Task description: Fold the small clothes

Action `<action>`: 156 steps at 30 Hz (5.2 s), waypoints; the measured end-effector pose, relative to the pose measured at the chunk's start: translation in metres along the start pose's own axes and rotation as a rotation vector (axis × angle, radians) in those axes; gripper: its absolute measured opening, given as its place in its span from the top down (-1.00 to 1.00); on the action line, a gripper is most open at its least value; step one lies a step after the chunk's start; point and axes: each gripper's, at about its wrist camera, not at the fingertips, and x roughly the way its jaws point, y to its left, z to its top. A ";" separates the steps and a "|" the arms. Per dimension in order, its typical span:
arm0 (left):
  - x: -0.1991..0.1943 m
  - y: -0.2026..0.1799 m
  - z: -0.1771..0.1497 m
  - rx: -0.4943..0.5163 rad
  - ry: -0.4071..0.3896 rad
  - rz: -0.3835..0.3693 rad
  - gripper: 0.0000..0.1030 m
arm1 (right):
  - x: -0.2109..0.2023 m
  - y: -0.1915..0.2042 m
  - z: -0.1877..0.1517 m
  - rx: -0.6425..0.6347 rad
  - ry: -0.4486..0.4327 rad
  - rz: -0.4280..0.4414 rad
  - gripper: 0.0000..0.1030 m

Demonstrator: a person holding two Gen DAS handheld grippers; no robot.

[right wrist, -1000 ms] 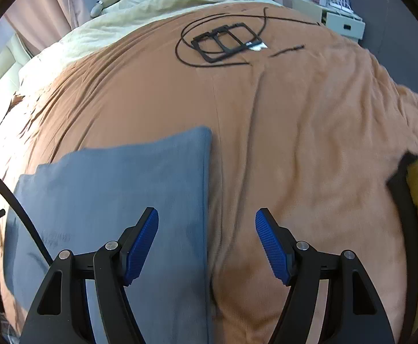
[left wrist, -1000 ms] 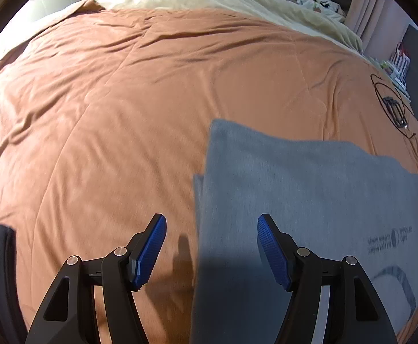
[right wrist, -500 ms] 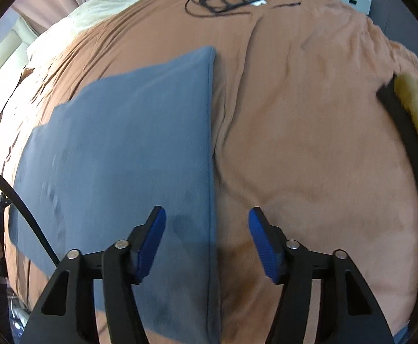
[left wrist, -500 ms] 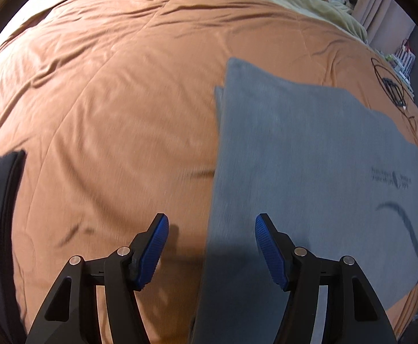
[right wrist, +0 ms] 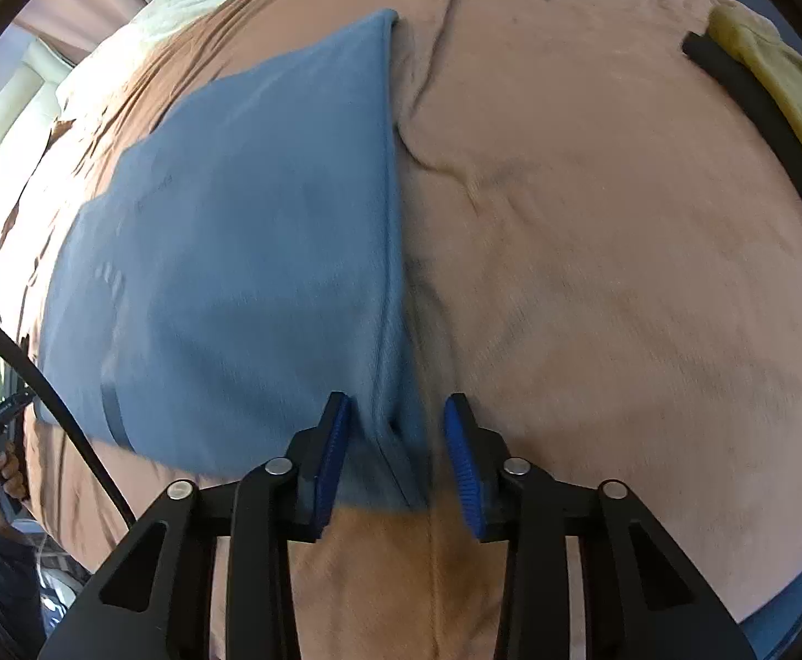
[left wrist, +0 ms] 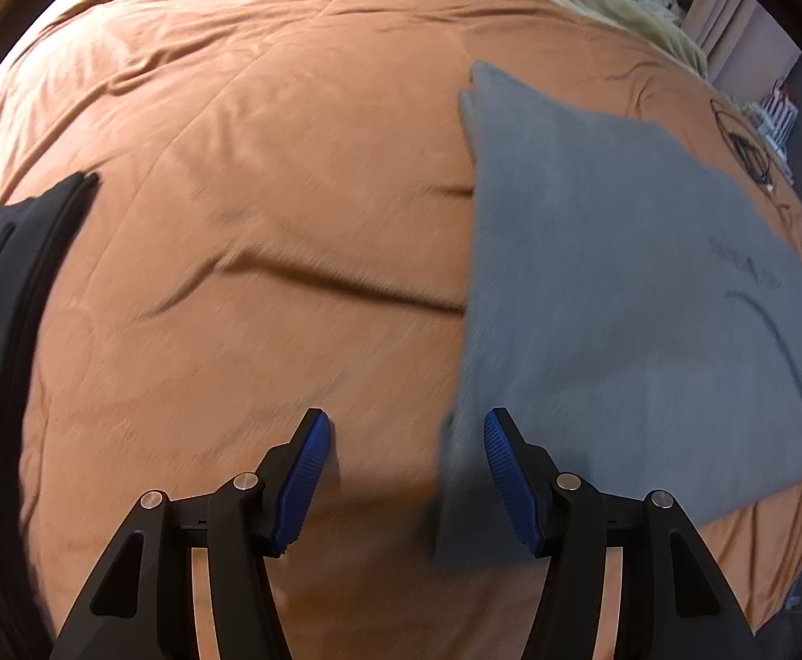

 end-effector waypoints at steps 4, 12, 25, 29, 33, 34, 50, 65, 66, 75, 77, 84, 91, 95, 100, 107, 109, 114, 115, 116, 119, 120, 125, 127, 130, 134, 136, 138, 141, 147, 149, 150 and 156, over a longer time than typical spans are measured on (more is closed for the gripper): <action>-0.005 0.009 -0.016 0.012 0.002 0.013 -0.18 | -0.008 -0.009 -0.013 0.030 -0.013 0.001 0.48; -0.034 0.030 -0.028 -0.138 -0.045 -0.143 -0.18 | -0.027 -0.039 -0.038 0.191 -0.077 0.209 0.47; -0.027 0.027 -0.056 -0.373 -0.003 -0.373 -0.18 | 0.003 -0.070 -0.072 0.381 -0.108 0.452 0.47; -0.019 0.028 -0.059 -0.448 0.014 -0.397 -0.17 | 0.017 -0.076 -0.075 0.458 -0.125 0.482 0.47; -0.014 0.030 -0.059 -0.525 -0.003 -0.409 -0.17 | 0.026 -0.080 -0.081 0.523 -0.151 0.513 0.47; -0.013 0.028 -0.059 -0.529 -0.003 -0.406 -0.17 | 0.029 -0.081 -0.081 0.536 -0.159 0.517 0.47; -0.037 0.015 -0.047 -0.499 -0.176 -0.416 -0.03 | 0.006 -0.055 -0.095 0.420 -0.284 0.485 0.48; -0.016 -0.002 -0.040 -0.376 -0.103 -0.342 0.02 | 0.022 -0.042 -0.084 0.389 -0.238 0.394 0.48; -0.013 0.002 -0.041 -0.389 -0.097 -0.334 0.06 | 0.023 -0.043 -0.082 0.395 -0.238 0.397 0.48; -0.009 0.010 -0.045 -0.342 -0.099 -0.262 0.58 | 0.015 -0.041 -0.080 0.418 -0.253 0.338 0.93; -0.010 0.010 -0.044 -0.336 -0.105 -0.252 0.79 | 0.008 -0.032 -0.081 0.401 -0.273 0.314 0.96; -0.038 0.010 -0.037 -0.320 -0.156 -0.233 0.87 | -0.029 -0.019 -0.094 0.379 -0.354 0.310 0.98; -0.076 0.013 -0.045 -0.313 -0.196 -0.254 0.88 | -0.055 -0.010 -0.119 0.348 -0.370 0.319 0.98; -0.091 0.015 -0.065 -0.322 -0.192 -0.276 0.88 | -0.064 -0.021 -0.134 0.348 -0.364 0.327 0.98; -0.103 0.017 -0.096 -0.336 -0.182 -0.300 0.88 | -0.072 -0.036 -0.150 0.363 -0.352 0.341 0.98; -0.115 0.023 -0.136 -0.364 -0.175 -0.330 0.88 | -0.086 -0.053 -0.173 0.359 -0.343 0.331 0.98; -0.112 0.025 -0.144 -0.379 -0.168 -0.344 0.88 | -0.086 -0.055 -0.179 0.363 -0.336 0.312 0.98; -0.083 0.031 -0.154 -0.412 -0.134 -0.420 0.87 | -0.070 -0.062 -0.183 0.420 -0.259 0.266 0.83; -0.078 0.032 -0.155 -0.420 -0.127 -0.428 0.87 | -0.070 -0.063 -0.184 0.435 -0.252 0.238 0.83; -0.075 0.034 -0.157 -0.434 -0.124 -0.447 0.87 | -0.074 -0.064 -0.185 0.443 -0.255 0.211 0.82; -0.076 0.038 -0.161 -0.446 -0.136 -0.490 0.77 | -0.094 -0.062 -0.189 0.427 -0.292 0.170 0.80; -0.078 0.038 -0.161 -0.438 -0.141 -0.485 0.53 | -0.104 -0.058 -0.190 0.413 -0.309 0.143 0.80; -0.085 0.042 -0.166 -0.433 -0.182 -0.513 -0.25 | -0.140 -0.020 -0.197 0.301 -0.380 0.087 0.80; -0.083 0.043 -0.166 -0.432 -0.174 -0.523 -0.25 | -0.150 0.002 -0.197 0.241 -0.396 0.092 0.80; -0.079 0.046 -0.168 -0.445 -0.151 -0.536 -0.25 | -0.158 0.033 -0.200 0.172 -0.409 0.104 0.80; -0.074 0.049 -0.174 -0.454 -0.127 -0.547 -0.25 | -0.161 0.067 -0.206 0.099 -0.435 0.108 0.80; -0.070 0.049 -0.176 -0.451 -0.114 -0.559 -0.25 | -0.157 0.086 -0.207 0.071 -0.428 0.096 0.80; -0.066 0.049 -0.177 -0.448 -0.104 -0.570 -0.25 | -0.149 0.094 -0.208 0.040 -0.410 0.101 0.80; -0.060 0.048 -0.177 -0.441 -0.097 -0.577 -0.25 | -0.138 0.109 -0.207 0.005 -0.361 0.137 0.80; -0.056 0.042 -0.172 -0.436 -0.081 -0.565 -0.24 | -0.106 0.138 -0.189 -0.091 -0.270 0.138 0.80; -0.056 0.038 -0.170 -0.418 -0.070 -0.552 -0.24 | -0.098 0.150 -0.185 -0.129 -0.260 0.147 0.80; -0.055 0.037 -0.169 -0.416 -0.065 -0.550 -0.24 | -0.093 0.153 -0.182 -0.144 -0.254 0.155 0.80; -0.048 0.040 -0.169 -0.452 -0.058 -0.590 -0.24 | -0.057 0.183 -0.164 -0.220 -0.220 0.141 0.80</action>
